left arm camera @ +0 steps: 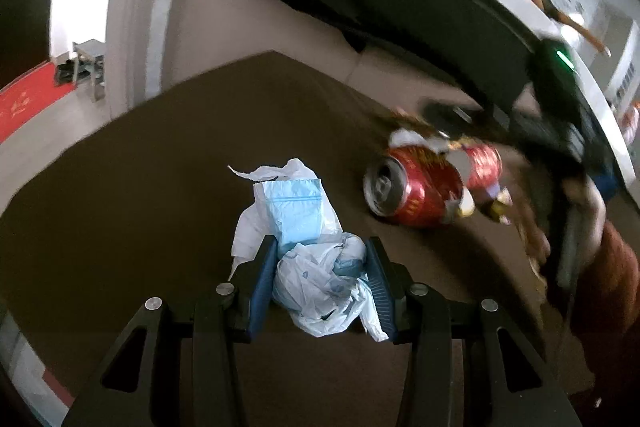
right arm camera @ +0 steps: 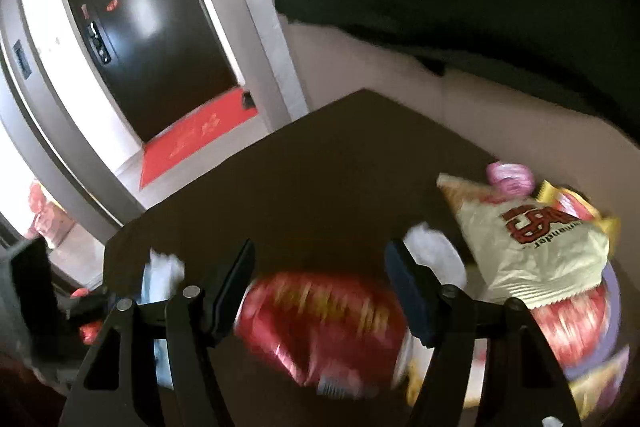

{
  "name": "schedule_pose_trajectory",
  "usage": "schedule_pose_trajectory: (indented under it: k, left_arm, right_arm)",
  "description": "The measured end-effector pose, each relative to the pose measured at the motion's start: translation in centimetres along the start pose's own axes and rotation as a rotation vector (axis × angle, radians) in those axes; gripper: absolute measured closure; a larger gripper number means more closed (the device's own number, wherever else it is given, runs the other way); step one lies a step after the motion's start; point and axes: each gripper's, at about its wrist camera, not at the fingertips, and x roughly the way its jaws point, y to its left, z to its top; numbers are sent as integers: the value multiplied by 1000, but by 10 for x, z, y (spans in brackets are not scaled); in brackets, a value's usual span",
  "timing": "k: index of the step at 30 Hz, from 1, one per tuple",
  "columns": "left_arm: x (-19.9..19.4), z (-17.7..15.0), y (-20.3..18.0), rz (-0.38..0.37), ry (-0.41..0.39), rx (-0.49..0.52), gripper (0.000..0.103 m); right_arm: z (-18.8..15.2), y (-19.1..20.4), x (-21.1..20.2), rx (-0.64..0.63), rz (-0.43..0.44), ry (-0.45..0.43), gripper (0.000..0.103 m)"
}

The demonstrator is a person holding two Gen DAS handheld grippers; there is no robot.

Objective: Collect trash
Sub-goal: 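Close the right gripper on the red can and lift it, then carry the tissue in the left gripper while the right gripper carries the red can toward the bin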

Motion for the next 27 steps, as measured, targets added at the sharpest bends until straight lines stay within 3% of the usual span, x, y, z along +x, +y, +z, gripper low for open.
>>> schedule_pose_trajectory:
  k: [4, 8, 15, 18, 22, 27]
  left_arm:
    - [7, -5, -12, -35, 40, 3, 58]
    - [7, -9, -20, -36, 52, 21, 58]
    - [6, -10, -26, -30, 50, 16, 58]
    - [2, -9, -28, -4, 36, 22, 58]
    - [-8, -6, -24, 28, 14, 1, 58]
    - [-17, -7, -17, 38, 2, -38, 58]
  right_arm:
    - [7, -16, 36, 46, 61, 118, 39]
    - [-20, -32, 33, 115, 109, 128, 38]
    - [-117, -15, -10, 123, 195, 221, 38]
    - [-129, -3, -28, 33, 100, 169, 38]
    - [-115, 12, -44, -80, 44, 58, 38]
    - [-78, 17, -15, -162, -10, -6, 38]
